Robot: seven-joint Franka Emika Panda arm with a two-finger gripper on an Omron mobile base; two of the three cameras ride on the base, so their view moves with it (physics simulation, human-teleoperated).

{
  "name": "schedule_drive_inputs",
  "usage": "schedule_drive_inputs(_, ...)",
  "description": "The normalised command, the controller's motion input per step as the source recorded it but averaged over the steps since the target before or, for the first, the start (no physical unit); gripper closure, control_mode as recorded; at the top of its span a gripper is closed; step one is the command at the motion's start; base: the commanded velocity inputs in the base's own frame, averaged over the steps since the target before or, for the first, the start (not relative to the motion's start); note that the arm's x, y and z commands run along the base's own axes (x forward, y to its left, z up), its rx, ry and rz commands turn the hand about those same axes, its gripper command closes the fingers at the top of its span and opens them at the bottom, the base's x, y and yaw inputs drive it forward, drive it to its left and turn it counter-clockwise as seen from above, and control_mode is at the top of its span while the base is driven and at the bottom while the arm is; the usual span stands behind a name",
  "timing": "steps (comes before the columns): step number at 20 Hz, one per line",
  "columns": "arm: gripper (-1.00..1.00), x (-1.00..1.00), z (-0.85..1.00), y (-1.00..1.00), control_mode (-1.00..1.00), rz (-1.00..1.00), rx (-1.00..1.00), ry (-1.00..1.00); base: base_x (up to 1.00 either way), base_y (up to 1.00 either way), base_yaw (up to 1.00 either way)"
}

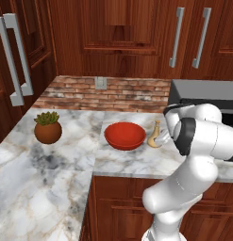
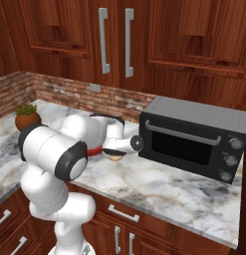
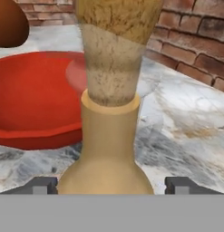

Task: Retrieve the bottle and the shaker from the cabinet and place them next to the mixing bowl on the counter. Then add garlic from the fridge to the mixing bowl.

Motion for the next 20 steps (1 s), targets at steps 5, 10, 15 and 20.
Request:
schedule_drive_inputs(5, -1.0, -0.31, 0.32, 0.0, -1.0, -0.01, 0.0, -0.03, 0.0, 0.0, 0.0)
schedule_drive_inputs(10, -1.0, -0.21, 0.68, 0.0, -1.0, -0.1, 0.0, 0.01, 0.0, 0.0, 0.0)
schedule_drive_inputs(15, -1.0, -0.03, 1.0, 0.0, -1.0, -0.18, 0.0, 0.21, 0.0, 0.0, 0.0)
schedule_drive_inputs(20, -1.0, -0.13, 0.64, 0.05, -1.0, -0.2, 0.0, 0.28, 0.0, 0.0, 0.0)
